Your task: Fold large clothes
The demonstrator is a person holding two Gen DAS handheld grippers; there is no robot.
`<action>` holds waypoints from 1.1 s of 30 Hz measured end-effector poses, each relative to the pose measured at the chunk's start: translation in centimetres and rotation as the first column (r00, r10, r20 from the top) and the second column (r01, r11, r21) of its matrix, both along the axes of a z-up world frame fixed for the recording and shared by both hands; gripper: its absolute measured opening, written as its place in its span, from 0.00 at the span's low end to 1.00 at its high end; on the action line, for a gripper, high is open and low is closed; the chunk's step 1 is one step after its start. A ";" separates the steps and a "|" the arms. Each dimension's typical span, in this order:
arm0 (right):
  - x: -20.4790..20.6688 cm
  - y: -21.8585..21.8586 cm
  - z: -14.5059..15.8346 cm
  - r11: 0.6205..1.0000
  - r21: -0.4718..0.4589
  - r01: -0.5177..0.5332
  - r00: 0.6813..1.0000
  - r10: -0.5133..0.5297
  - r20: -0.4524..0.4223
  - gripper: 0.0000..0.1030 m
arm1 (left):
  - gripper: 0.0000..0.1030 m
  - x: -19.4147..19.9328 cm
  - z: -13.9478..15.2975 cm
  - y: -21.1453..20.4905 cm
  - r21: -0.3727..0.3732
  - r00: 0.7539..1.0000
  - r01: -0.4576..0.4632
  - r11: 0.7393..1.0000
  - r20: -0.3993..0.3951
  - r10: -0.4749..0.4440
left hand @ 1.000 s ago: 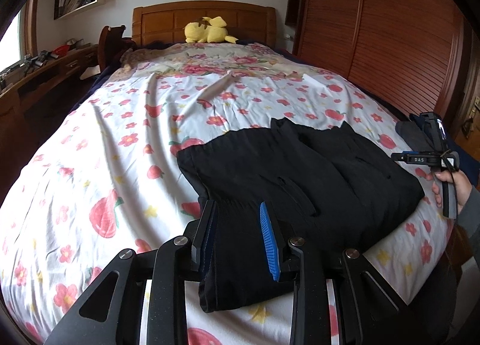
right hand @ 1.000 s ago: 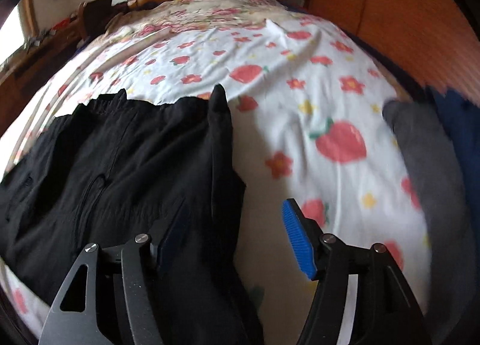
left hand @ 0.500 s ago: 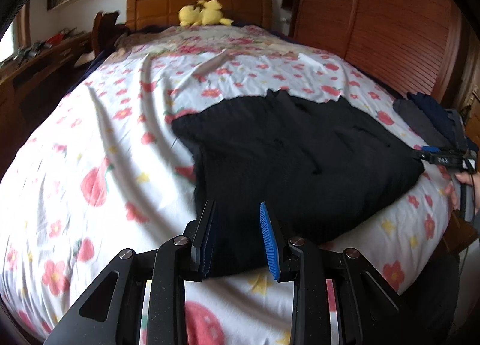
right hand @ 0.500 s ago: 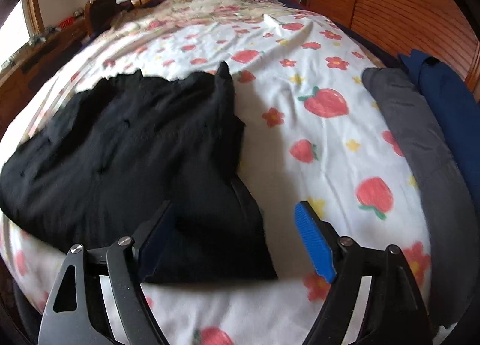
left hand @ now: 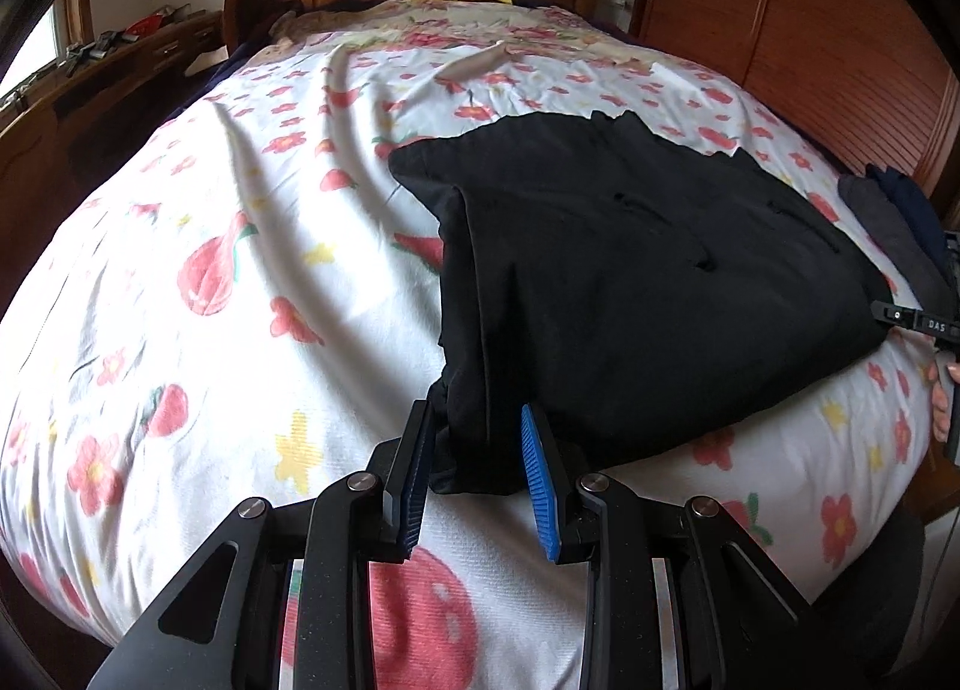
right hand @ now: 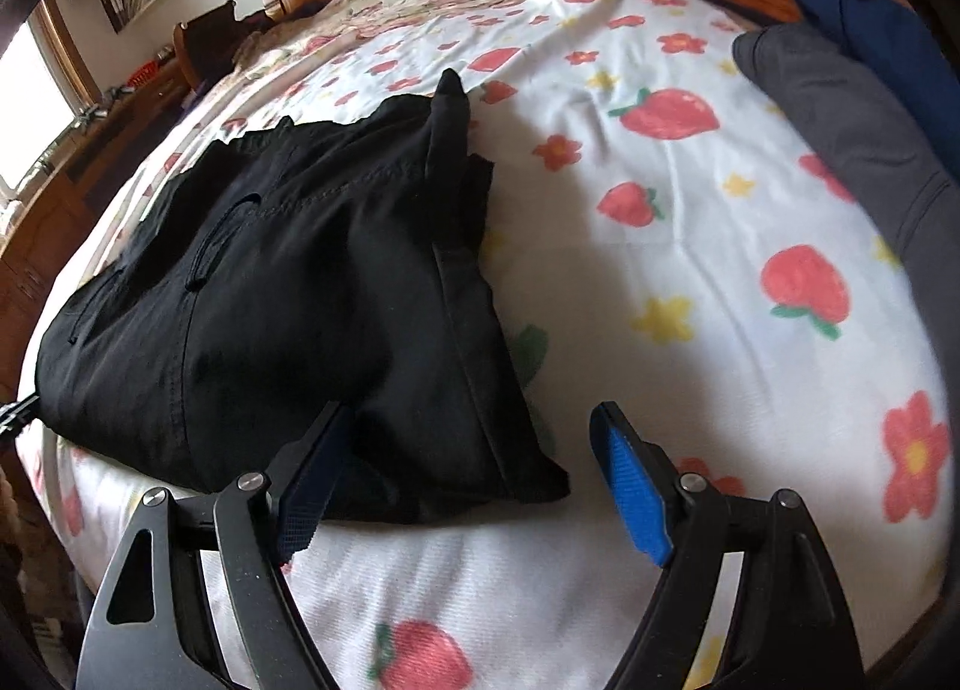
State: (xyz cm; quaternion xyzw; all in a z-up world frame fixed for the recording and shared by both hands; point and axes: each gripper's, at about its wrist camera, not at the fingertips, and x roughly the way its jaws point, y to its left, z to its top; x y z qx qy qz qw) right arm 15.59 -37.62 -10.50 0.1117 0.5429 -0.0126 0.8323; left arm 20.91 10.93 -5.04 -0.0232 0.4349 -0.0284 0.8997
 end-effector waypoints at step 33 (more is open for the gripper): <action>-5.9 3.1 7.6 0.978 -0.193 -0.073 0.987 0.099 0.126 0.39 | 0.03 -4.6 2.2 0.3 -0.014 0.995 0.078 0.997 0.069 -0.077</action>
